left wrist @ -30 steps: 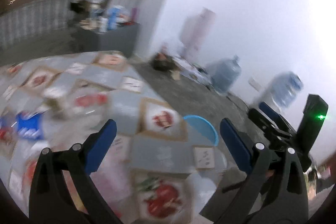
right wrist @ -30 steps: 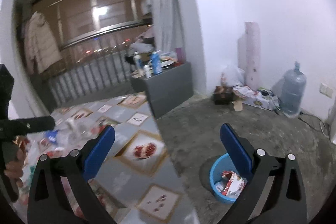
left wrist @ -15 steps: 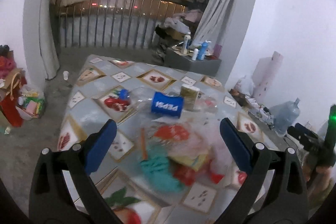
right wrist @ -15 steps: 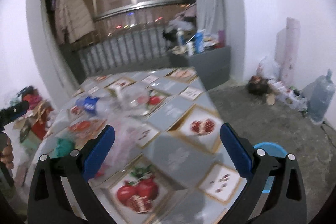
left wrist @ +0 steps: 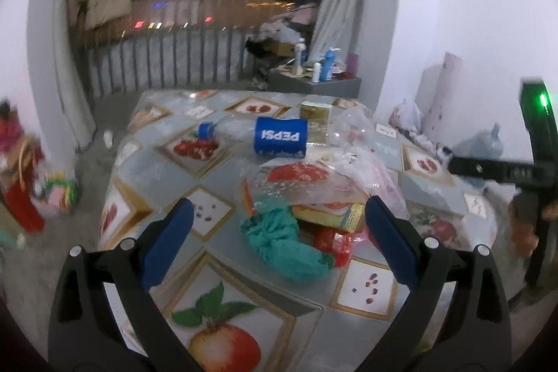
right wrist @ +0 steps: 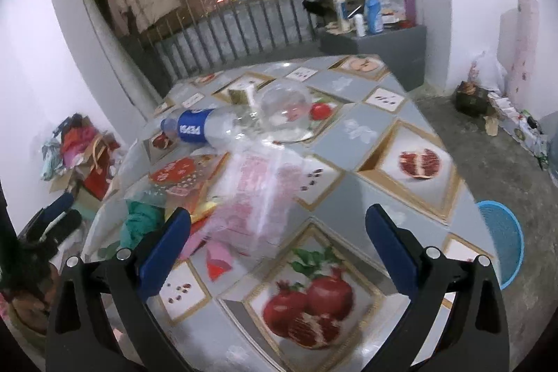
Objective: Collect trash
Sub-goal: 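Grasp the clear red-printed plastic bag with the right gripper while the left grasps a thin clear wrapper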
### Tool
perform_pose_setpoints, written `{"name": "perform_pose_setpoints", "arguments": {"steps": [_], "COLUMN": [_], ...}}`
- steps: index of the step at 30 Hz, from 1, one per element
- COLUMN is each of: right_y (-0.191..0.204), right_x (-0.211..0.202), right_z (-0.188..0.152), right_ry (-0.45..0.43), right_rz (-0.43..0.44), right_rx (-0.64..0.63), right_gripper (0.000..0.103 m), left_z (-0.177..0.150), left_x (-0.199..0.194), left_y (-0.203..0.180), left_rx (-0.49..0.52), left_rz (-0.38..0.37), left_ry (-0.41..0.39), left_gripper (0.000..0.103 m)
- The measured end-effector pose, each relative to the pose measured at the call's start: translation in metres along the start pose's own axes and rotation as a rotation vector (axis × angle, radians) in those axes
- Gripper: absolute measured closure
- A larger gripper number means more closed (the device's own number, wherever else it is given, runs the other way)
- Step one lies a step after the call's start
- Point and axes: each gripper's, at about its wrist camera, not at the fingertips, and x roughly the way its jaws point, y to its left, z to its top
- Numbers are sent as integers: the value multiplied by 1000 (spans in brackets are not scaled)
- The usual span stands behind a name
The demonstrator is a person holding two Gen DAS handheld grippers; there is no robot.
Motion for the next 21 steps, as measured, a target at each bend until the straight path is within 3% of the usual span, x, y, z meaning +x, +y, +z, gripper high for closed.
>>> {"name": "perform_pose_setpoints", "arguments": {"steps": [2,6,14,21], "right_y": [6,11,15,17], "right_x": [12,34,62,86], "right_z": [3,8,11,9], "right_ry": [28,87,183,266], "right_rz": [9,13,26,23], "right_rx": [8,25,42,31], "right_gripper": [8,10,11,11], "left_z": [1,-6,-25,-27], "left_x": [7,26,62,77], "left_y": [-10,-33,-61,-64], "left_rx": [86,290,637,721], "left_rz": [26,78,175,181], "left_ry": [-7,-1,60,95], "left_gripper": [10,26,44,54]}}
